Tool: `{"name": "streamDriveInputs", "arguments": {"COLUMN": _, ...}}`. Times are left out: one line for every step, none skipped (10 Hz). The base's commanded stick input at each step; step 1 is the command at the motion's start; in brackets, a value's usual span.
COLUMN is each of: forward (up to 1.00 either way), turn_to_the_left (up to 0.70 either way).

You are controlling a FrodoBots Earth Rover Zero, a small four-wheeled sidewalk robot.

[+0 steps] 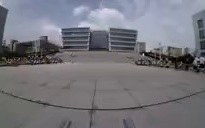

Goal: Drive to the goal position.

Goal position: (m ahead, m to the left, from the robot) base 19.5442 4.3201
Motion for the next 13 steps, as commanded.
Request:
{"name": "streamDriveInputs", "arguments": {"forward": 1.0, "turn_to_the_left": -0.13}}
{"name": "streamDriveInputs", "arguments": {"forward": 1.0, "turn_to_the_left": -0.38}}
{"name": "streamDriveInputs", "arguments": {"forward": 1.0, "turn_to_the_left": -0.26}}
{"name": "streamDriveInputs", "arguments": {"forward": 1.0, "turn_to_the_left": -0.14}}
{"name": "streamDriveInputs", "arguments": {"forward": 1.0, "turn_to_the_left": -0.02}}
{"name": "streamDriveInputs", "arguments": {"forward": 1.0, "turn_to_the_left": 0.0}}
{"name": "streamDriveInputs", "arguments": {"forward": 1.0, "turn_to_the_left": 0.0}}
{"name": "streamDriveInputs", "arguments": {"forward": 1.0, "turn_to_the_left": 0.0}}
{"name": "streamDriveInputs", "arguments": {"forward": 1.0, "turn_to_the_left": 0.0}}
{"name": "streamDriveInputs", "arguments": {"forward": 1.0, "turn_to_the_left": 0.0}}
{"name": "streamDriveInputs", "arguments": {"forward": 1.0, "turn_to_the_left": 0.0}}
{"name": "streamDriveInputs", "arguments": {"forward": 1.0, "turn_to_the_left": 0.0}}
{"name": "streamDriveInputs", "arguments": {"forward": 1.0, "turn_to_the_left": 0.0}}
